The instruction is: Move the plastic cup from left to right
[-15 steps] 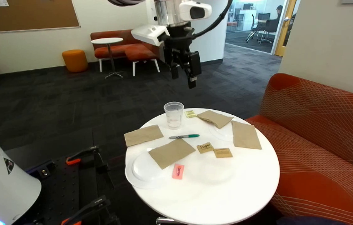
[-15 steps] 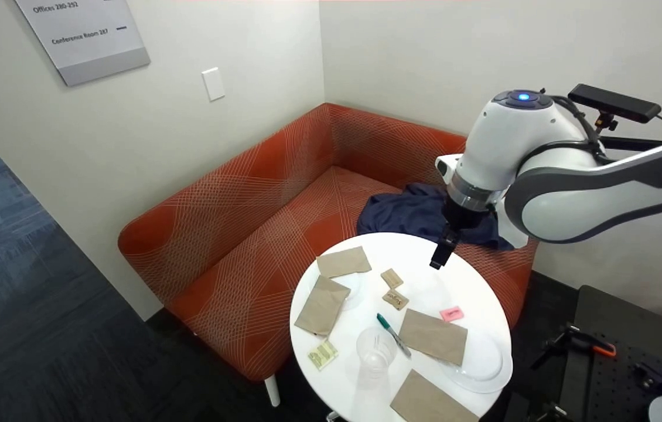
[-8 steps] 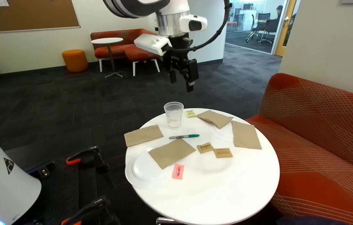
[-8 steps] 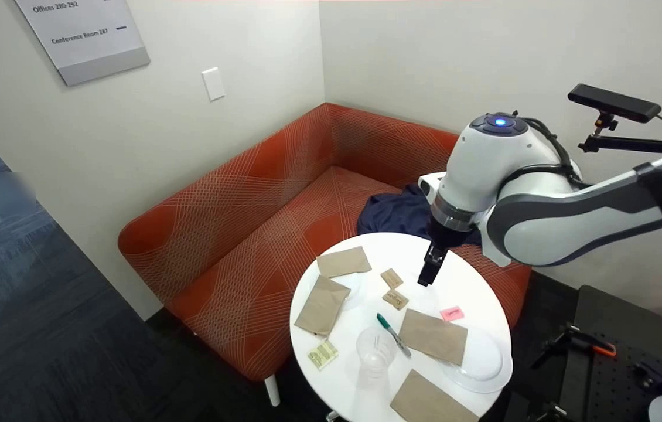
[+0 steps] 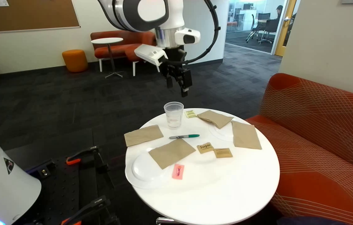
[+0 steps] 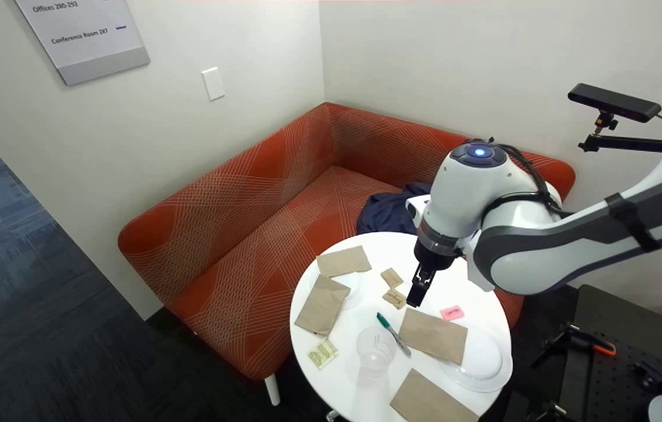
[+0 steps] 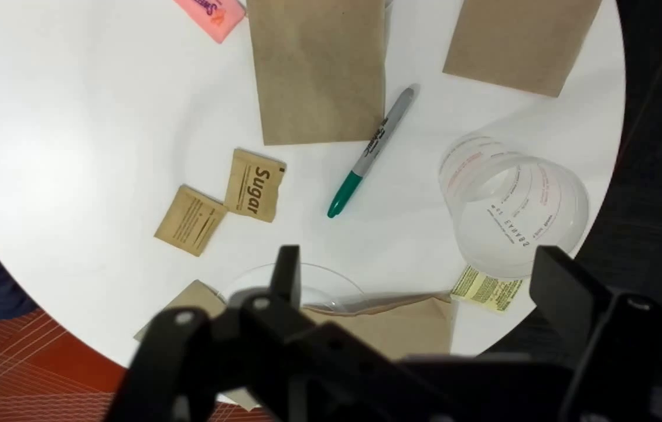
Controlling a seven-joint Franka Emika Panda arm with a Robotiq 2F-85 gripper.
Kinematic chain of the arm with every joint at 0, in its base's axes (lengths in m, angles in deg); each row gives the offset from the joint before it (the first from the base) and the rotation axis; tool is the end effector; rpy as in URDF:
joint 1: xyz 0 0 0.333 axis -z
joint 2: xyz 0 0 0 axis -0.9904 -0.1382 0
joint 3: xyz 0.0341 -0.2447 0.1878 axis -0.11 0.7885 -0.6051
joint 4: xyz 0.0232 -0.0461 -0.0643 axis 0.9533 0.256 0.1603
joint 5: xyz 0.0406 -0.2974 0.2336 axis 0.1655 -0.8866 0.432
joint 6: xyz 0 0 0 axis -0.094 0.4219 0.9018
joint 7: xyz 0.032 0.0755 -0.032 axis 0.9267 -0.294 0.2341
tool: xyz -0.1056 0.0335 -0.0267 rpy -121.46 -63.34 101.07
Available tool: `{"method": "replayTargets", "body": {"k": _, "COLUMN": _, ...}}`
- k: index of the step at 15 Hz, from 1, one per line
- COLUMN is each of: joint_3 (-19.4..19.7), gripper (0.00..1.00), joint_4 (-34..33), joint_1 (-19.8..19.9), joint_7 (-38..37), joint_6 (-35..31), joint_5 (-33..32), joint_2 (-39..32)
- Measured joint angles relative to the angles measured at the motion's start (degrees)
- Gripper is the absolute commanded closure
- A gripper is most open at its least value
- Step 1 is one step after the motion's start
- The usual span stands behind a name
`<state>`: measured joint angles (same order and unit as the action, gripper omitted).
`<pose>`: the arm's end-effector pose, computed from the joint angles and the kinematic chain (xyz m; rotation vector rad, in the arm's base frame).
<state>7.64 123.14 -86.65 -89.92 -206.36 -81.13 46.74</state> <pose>0.5066 0.0765 0.2928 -3.1180 -0.2120 -0.1727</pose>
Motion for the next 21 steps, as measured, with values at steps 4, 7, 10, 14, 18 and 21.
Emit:
{"method": "replayTargets", "body": {"k": 4, "joint_3": 0.0, "gripper": 0.00, "joint_4": -1.0, "joint_1": -1.2, "joint_7": -4.0, "joint_6": -3.2, "joint_5": -1.7, "joint_2": -3.7}}
{"method": "replayTargets", "body": {"k": 7, "joint_3": 0.0, "gripper": 0.00, "joint_4": -2.2, "joint_1": -2.1, "joint_7": -6.4, "joint_6": -4.8, "joint_5": -2.9, "joint_2": -6.7}}
{"method": "replayTargets", "body": {"k": 10, "joint_3": 0.1, "gripper": 0.00, "joint_4": -3.8, "joint_1": -3.1, "joint_7": -8.3, "joint_6": -5.3, "joint_5": -3.7, "joint_2": -9.3}}
{"method": "replayTargets", "body": {"k": 14, "joint_3": 0.4, "gripper": 0.00, "joint_4": -6.1, "joint_1": -4.3, "joint_7": -8.6, "joint_6": -5.3, "joint_5": -3.7, "joint_2": -12.6}}
{"method": "replayTargets", "body": {"k": 18, "joint_3": 1.1, "gripper": 0.00, "joint_4": -8.6, "joint_1": -5.3, "joint_7": -8.7, "joint_6": -5.3, "joint_5": -3.7, "joint_2": -16.0}}
{"method": "replayTargets", "body": {"k": 21, "joint_3": 1.8, "gripper": 0.00, "joint_4": -10.4, "joint_1": -5.9, "joint_7": -9.2, "joint_6": -5.3, "joint_5": -3.7, "joint_2": -18.4}}
